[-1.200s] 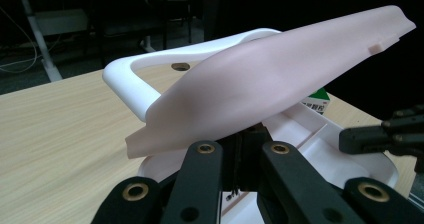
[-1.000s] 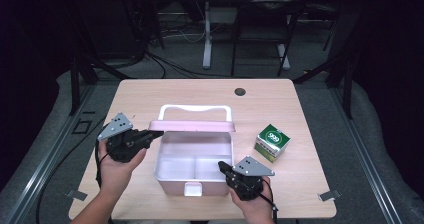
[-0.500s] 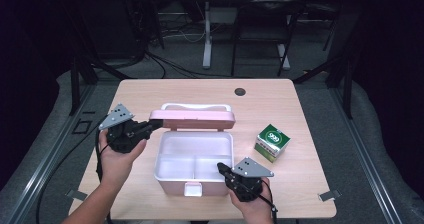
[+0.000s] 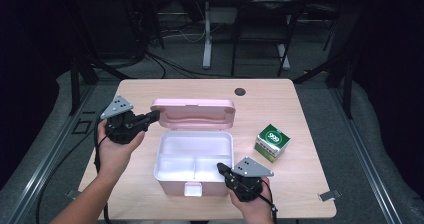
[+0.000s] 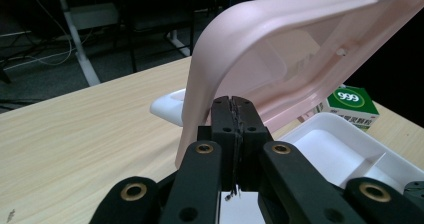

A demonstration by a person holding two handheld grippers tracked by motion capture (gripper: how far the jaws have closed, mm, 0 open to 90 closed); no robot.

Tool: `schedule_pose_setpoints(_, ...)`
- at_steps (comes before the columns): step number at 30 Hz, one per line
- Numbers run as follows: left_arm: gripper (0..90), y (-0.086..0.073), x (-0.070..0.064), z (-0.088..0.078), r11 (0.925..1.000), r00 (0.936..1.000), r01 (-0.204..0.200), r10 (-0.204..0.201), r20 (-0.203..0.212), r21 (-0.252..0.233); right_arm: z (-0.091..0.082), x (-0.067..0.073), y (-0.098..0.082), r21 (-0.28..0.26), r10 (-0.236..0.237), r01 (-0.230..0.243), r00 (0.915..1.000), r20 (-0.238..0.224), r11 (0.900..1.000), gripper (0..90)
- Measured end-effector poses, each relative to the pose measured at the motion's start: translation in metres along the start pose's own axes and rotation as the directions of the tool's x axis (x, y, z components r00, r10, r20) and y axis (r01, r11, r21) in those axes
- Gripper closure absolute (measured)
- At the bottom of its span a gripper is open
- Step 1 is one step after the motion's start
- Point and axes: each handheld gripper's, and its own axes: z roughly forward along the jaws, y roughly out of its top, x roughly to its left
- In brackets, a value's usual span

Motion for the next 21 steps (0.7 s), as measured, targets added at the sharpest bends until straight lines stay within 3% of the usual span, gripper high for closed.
schedule_pose_setpoints(5, 88.5, 0.005, 0.002, 0.003, 0.9997, 0.9998, -0.012, 0.013, -0.013, 0.023, 0.0, 0.0, 0.0, 0.001, 0.0, 0.0, 1.0, 0.002, 1.0, 90.0)
schedule_pose_setpoints(21, 87.9, 0.008, 0.02, 0.02, 0.9995, 0.9958, 0.027, -0.025, -0.088, 0.016, 0.0, 0.0, 0.0, -0.001, -0.004, 0.004, 1.0, -0.001, 1.0, 90.0)
